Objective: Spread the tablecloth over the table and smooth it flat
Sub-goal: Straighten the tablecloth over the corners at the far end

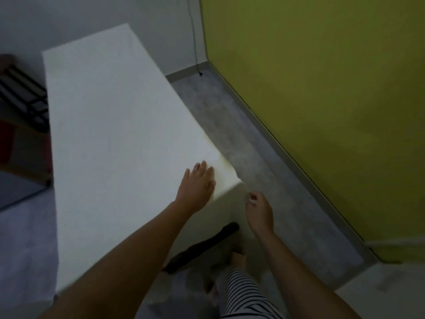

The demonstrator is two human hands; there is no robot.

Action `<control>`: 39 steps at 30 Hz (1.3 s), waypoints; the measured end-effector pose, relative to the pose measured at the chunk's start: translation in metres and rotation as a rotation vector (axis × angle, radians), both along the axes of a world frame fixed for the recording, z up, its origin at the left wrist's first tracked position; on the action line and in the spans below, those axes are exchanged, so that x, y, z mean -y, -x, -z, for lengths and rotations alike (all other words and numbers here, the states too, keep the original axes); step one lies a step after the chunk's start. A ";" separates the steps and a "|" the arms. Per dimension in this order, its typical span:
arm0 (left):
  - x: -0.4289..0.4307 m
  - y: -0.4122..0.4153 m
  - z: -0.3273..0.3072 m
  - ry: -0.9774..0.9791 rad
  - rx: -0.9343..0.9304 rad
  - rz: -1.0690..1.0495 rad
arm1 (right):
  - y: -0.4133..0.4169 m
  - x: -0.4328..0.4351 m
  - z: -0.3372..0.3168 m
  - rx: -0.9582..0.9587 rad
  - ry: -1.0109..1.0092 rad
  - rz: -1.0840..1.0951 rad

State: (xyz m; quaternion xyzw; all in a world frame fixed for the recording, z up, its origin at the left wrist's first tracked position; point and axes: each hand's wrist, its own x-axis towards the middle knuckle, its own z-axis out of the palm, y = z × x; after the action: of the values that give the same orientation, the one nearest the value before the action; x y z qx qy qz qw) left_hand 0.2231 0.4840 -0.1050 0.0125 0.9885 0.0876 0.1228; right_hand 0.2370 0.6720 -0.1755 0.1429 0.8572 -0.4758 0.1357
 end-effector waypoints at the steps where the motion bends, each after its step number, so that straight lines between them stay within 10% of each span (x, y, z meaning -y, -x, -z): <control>1: -0.005 0.003 0.001 0.003 -0.010 0.015 | 0.001 0.002 0.004 0.017 0.015 0.003; 23: -0.029 -0.001 0.020 -0.210 -0.134 -0.101 | -0.003 -0.005 0.001 -0.350 -0.350 -0.131; 39: -0.029 -0.007 0.027 -0.209 -0.104 0.019 | -0.049 0.020 0.026 -0.468 -0.640 0.233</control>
State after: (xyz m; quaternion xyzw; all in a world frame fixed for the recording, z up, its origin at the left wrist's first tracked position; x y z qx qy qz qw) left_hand 0.2301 0.5131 -0.1323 0.0393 0.9788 0.1883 0.0700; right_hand 0.2859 0.6524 -0.2011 0.1620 0.9477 -0.2169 -0.1691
